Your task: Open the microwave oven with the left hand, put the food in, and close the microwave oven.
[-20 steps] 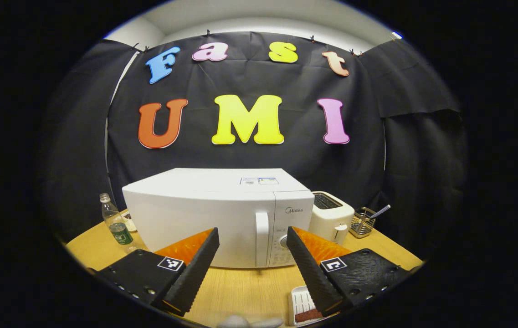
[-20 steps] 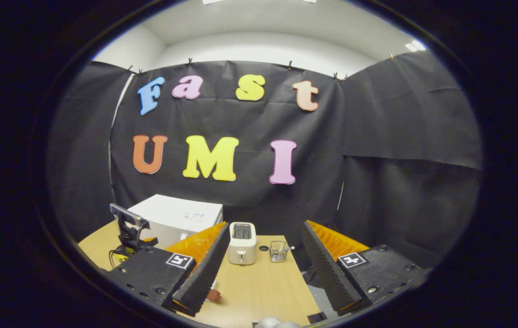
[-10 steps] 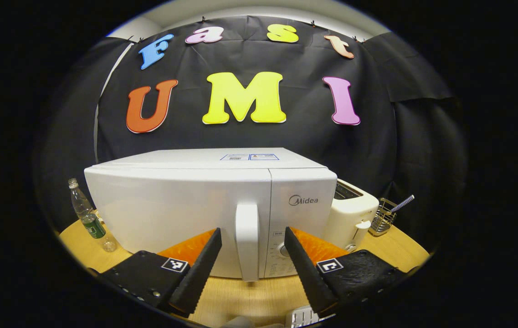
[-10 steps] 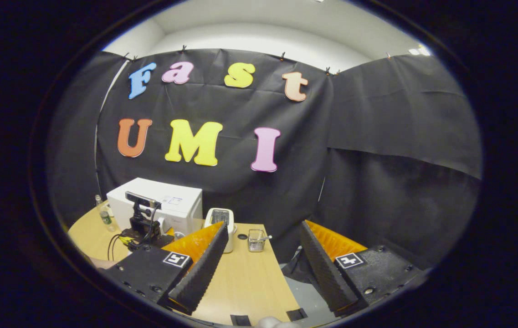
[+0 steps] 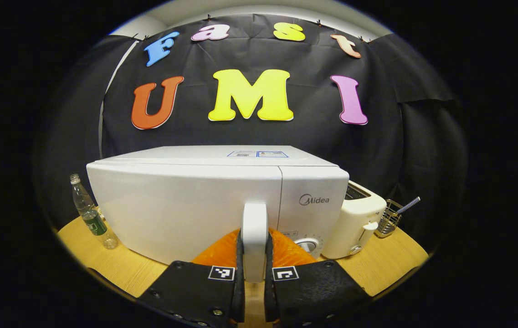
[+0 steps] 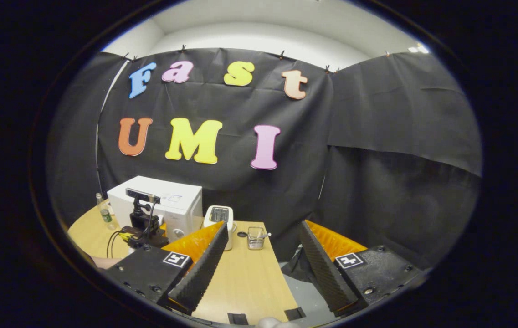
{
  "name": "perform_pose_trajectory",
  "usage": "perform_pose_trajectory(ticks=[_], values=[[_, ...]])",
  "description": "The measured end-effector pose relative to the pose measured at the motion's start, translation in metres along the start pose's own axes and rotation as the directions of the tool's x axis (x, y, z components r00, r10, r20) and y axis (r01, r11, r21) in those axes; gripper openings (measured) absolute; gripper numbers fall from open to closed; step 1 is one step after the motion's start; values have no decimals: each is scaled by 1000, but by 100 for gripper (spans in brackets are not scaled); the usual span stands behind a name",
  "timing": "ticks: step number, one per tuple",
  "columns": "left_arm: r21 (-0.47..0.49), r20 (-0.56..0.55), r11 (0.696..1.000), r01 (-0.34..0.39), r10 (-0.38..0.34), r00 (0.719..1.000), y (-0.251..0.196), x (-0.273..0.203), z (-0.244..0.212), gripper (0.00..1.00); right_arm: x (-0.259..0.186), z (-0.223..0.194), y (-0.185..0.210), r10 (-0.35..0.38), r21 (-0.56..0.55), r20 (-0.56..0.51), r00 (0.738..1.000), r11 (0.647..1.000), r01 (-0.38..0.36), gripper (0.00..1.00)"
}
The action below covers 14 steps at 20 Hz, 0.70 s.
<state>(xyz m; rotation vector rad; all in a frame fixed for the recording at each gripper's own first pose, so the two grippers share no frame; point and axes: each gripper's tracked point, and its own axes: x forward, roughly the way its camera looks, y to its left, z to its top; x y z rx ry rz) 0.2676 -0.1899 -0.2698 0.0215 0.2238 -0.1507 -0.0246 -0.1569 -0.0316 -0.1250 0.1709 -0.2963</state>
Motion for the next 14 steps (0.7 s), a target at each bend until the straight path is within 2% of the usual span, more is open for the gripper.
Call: perform_pose_trajectory(ticks=[6, 10, 14], values=[[7, -24, 1000, 21, -21, 999, 0, -9, -6, 15, -4, 2, 3, 9, -2, 8, 1000, 1000, -9, 100], [50, 29, 999, 9, -10, 1000, 14, -56, -14, 15, -6, 1, 13, 27, -7, 16, 1000, 1000, -27, 100], [58, -29, 997, 51, -49, 998, 33, -105, -29, 15, -9, 1, 38, 84, 1, 22, 996, 996, -84, 100]])
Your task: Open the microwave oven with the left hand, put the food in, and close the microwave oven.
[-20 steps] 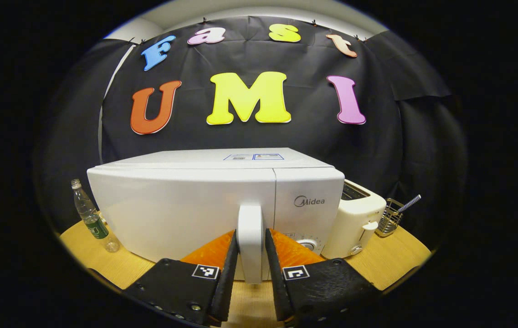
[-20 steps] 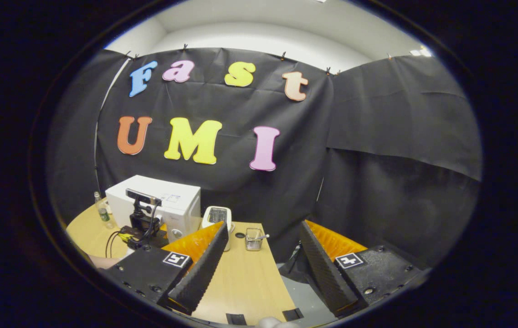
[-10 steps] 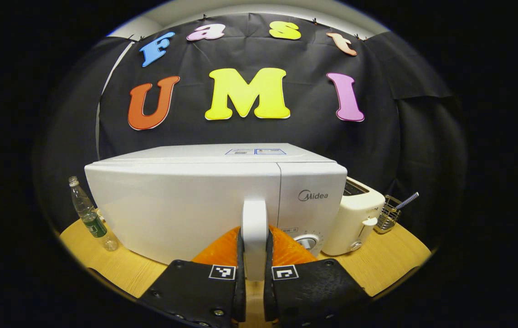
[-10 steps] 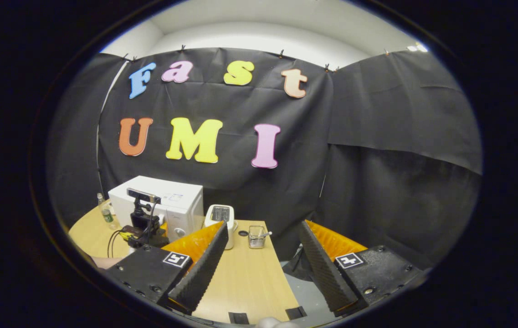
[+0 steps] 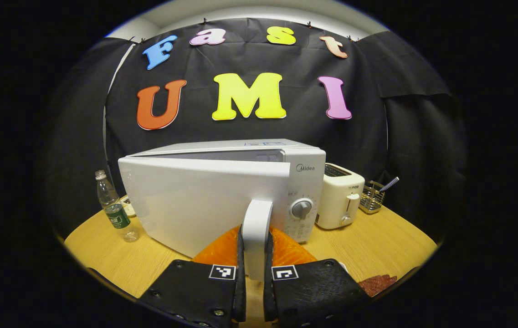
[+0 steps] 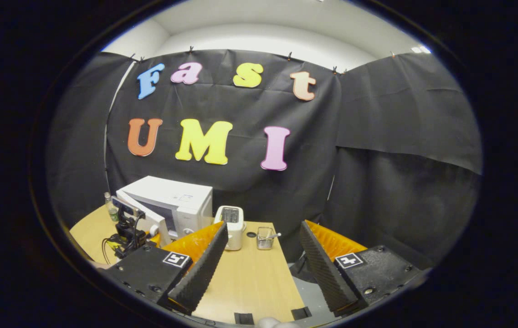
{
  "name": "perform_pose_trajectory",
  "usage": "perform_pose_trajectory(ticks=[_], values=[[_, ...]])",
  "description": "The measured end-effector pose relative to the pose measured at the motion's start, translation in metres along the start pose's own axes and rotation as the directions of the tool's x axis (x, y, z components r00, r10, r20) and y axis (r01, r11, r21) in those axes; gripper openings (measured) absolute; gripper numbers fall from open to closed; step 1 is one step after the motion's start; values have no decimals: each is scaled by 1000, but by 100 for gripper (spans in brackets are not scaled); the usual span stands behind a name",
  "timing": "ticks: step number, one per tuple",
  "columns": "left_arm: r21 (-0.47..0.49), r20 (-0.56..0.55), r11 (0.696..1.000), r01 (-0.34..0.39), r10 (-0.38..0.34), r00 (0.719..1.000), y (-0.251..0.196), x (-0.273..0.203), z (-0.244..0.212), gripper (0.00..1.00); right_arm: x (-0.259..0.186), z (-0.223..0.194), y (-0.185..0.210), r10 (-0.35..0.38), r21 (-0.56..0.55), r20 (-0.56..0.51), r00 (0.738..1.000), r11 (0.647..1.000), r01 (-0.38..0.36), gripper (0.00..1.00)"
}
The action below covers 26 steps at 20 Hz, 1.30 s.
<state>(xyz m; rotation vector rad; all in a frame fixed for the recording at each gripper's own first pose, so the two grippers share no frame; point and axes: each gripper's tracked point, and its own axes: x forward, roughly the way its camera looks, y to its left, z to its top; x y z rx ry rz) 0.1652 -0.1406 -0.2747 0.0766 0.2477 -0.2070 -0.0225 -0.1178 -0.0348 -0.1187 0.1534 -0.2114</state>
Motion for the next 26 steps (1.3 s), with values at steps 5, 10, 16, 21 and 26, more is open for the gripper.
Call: perform_pose_trajectory(ticks=[5, 10, 16, 21, 26], values=[[12, -44, 999, -36, 36, 998, 35, -54, -14, 15, -4, 3, 40, 94, 6, 10, 996, 996, -94, 100], [35, -89, 989, -147, 150, 985, 84, -100, -28, 19, -11, -3, 75, 168, 16, -1, 986, 986, -168, 100], [22, -101, 967, -253, 254, 962, 147, -138, -37, 51, -19, -13, 109, 231, 25, -18, 973, 973, -230, 100], [-16, -124, 957, -290, 285, 950, 186, -161, -43, 89, -29, -20, 128, 253, 26, -19, 967, 967, -253, 100], [-48, -132, 957, -285, 277, 952, 214, -186, -47, 90, -40, -28, 146, 271, 48, -25, 962, 962, -269, 100]])
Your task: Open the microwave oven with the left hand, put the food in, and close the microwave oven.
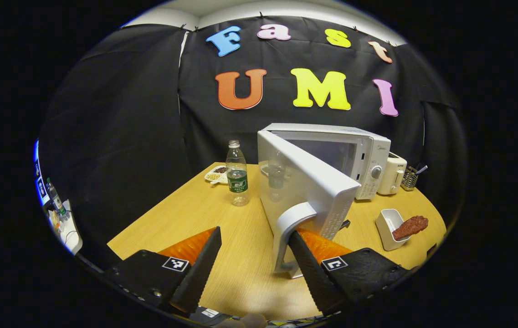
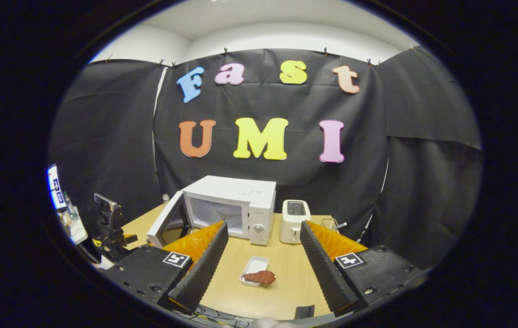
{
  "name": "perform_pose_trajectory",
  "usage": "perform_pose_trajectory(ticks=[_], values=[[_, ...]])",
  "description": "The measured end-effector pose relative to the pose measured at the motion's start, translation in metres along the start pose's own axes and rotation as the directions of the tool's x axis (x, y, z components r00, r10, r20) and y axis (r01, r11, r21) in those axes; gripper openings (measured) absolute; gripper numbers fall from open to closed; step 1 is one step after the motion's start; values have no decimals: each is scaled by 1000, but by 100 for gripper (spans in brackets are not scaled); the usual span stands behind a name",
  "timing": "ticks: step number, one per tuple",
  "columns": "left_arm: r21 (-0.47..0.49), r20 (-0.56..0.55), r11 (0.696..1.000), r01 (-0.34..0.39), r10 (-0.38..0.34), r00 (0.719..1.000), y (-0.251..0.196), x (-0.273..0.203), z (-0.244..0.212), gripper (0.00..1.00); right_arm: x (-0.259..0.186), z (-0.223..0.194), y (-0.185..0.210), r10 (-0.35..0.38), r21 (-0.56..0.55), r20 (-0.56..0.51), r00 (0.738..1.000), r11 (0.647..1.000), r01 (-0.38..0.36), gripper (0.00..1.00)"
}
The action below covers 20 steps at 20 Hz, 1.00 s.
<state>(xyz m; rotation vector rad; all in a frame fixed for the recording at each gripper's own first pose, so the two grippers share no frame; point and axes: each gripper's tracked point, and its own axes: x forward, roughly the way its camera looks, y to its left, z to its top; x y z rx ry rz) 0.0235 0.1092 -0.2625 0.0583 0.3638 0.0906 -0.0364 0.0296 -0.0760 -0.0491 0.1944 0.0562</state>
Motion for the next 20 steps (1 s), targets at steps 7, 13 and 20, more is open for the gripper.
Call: perform_pose_trajectory(ticks=[7, 13, 20], values=[[33, 30, 992, -124, 123, 992, 86, -24, 7, 90, 2, -24, 18, 20, 24, -21, 1000, 1000, -20, 100], [61, 55, 989, -135, 132, 990, 102, -65, 17, 90, 28, -87, -8, 20, 89, -113, 993, 996, -10, 100], [63, 108, 998, -4, -3, 994, 25, -110, 58, 90, 84, -218, -37, 131, 313, -337, 933, 949, -20, 99]])
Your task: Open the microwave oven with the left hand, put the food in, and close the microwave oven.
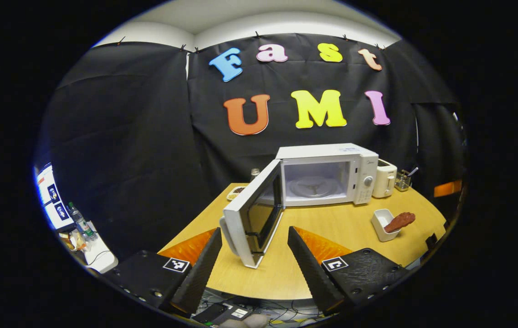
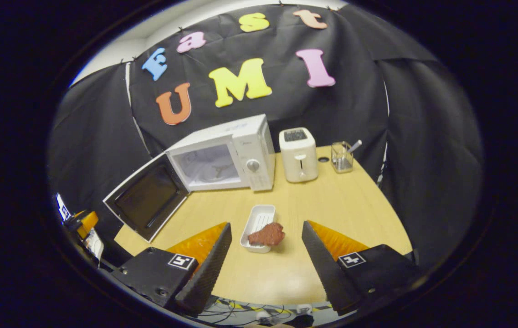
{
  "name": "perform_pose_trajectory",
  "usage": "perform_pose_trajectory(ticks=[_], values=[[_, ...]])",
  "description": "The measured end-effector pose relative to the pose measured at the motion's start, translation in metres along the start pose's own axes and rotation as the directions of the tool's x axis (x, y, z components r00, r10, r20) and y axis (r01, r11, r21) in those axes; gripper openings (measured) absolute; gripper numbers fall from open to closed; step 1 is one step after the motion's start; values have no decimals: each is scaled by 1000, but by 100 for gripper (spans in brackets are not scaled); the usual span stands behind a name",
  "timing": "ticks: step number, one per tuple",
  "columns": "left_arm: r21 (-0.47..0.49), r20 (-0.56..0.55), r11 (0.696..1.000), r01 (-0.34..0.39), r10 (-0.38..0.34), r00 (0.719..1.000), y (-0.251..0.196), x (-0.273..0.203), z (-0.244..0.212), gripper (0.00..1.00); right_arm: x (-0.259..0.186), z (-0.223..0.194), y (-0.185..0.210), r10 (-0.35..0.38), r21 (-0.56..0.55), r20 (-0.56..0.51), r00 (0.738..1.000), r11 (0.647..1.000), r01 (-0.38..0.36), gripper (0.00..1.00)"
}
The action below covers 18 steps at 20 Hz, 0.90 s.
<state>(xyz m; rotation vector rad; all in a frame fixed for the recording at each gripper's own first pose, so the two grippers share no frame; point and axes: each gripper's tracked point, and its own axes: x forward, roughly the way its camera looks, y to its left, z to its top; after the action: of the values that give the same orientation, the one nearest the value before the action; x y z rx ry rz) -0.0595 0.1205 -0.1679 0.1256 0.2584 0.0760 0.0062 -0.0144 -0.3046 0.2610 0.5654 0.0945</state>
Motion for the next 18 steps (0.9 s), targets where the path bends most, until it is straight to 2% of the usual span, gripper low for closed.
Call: perform_pose_trajectory(ticks=[1, 2, 3, 4, 6, 7, 8, 10, 11, 12, 14, 15, 17, 18], values=[[6, 9, 1000, 17, -17, 1000, -12, -1, 10, 89, 14, -13, -6, 23, 31, -43, 999, 999, -22, 98], [13, 17, 999, 30, -30, 999, -22, -2, 17, 89, 28, -26, -13, 38, 66, -84, 996, 997, -32, 86], [15, 21, 999, 43, -43, 999, -32, -1, 25, 90, 42, -33, -19, 53, 103, -113, 992, 994, -42, 98], [12, 18, 999, 50, -50, 999, -42, -1, 31, 89, 53, -38, -22, 80, 139, -137, 987, 988, -61, 98], [4, 18, 999, 54, -54, 998, -59, 2, 43, 90, 75, -45, -26, 131, 205, -179, 975, 974, -93, 95], [7, 22, 999, 51, -51, 998, -66, 5, 49, 90, 84, -46, -24, 170, 238, -197, 966, 964, -121, 80], [11, 24, 999, 48, -48, 999, -73, 9, 55, 90, 94, -44, -20, 211, 273, -204, 956, 950, -152, 90], [14, 26, 999, 36, -36, 999, -85, 15, 66, 90, 112, -42, -18, 269, 324, -240, 933, 928, -184, 82], [12, 24, 1000, 27, -27, 999, -92, 19, 71, 90, 118, -43, -18, 291, 347, -256, 922, 918, -194, 73], [11, 26, 1000, 13, -13, 1000, -96, 22, 75, 90, 123, -39, -15, 317, 374, -263, 911, 904, -206, 56], [7, 24, 1000, -17, 17, 1000, -104, 27, 82, 90, 134, -38, -14, 349, 415, -289, 892, 885, -212, 39], [4, 20, 1000, -28, 28, 999, -108, 28, 85, 90, 136, -38, -15, 361, 445, -302, 882, 872, -204, 22], [1, 16, 998, -56, 56, 998, -115, 30, 90, 90, 132, -39, -15, 391, 514, -333, 858, 838, -182, 8], [0, 10, 998, -69, 69, 998, -118, 30, 91, 90, 131, -37, -14, 400, 526, -345, 849, 831, -178, 19]])
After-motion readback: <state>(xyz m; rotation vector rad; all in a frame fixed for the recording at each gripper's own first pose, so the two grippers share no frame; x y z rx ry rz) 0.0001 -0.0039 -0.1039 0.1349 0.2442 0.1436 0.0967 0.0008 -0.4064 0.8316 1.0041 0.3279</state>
